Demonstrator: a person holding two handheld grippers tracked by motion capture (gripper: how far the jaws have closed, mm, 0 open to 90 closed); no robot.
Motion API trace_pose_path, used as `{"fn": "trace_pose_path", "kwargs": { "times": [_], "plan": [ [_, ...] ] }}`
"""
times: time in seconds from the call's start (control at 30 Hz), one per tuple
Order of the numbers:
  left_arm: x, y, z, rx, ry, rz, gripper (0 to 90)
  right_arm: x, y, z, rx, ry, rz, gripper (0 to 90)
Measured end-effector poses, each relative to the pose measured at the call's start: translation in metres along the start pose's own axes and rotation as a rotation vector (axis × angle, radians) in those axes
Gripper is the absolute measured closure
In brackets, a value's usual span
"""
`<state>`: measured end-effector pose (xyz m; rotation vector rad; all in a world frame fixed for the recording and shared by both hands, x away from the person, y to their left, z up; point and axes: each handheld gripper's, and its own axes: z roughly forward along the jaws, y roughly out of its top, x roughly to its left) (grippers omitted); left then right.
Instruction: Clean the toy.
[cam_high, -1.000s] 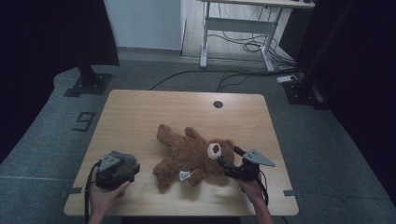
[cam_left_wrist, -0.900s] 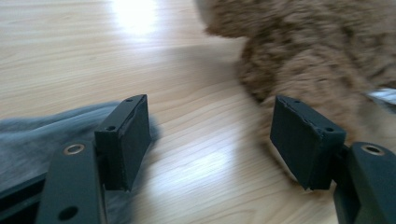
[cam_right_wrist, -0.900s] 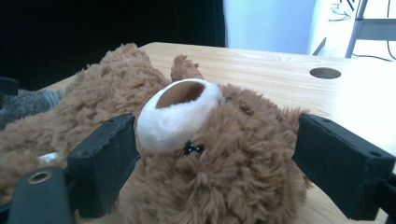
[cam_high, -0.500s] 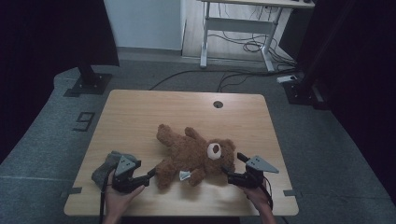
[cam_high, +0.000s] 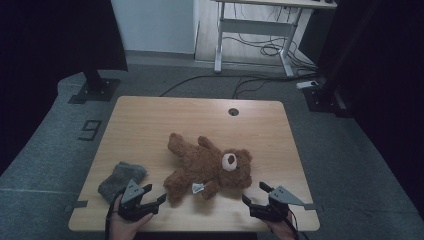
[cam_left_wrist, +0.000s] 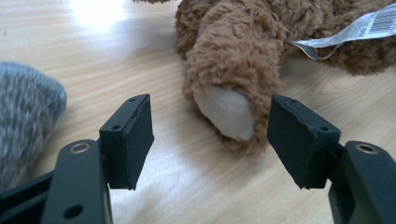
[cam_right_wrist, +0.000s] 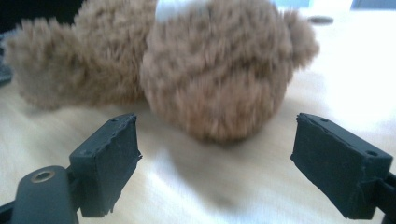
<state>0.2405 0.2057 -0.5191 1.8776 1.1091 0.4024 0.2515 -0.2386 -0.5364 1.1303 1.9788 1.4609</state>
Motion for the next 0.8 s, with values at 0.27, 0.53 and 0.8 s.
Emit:
{"fn": "trace_pose_path", "kwargs": {
  "times": [0.27, 0.53, 0.8],
  "plan": [
    [-0.0009, -0.0074, 0.0033, 0.038, -0.022, 0.000, 30.9, -0.0022, -0.0092, -0.0004, 0.060, -0.005, -0.005, 13.9],
    [0.0002, -0.0083, -0.0001, 0.037, -0.012, 0.007, 30.9, -0.0078, -0.0095, -0.0004, 0.057, -0.008, -0.002, 13.9],
    [0.0024, -0.0073, -0.0057, 0.022, -0.004, -0.005, 29.7, -0.0069, -0.0089, 0.0008, 0.051, 0.007, -0.011, 14.1]
  ]
}}
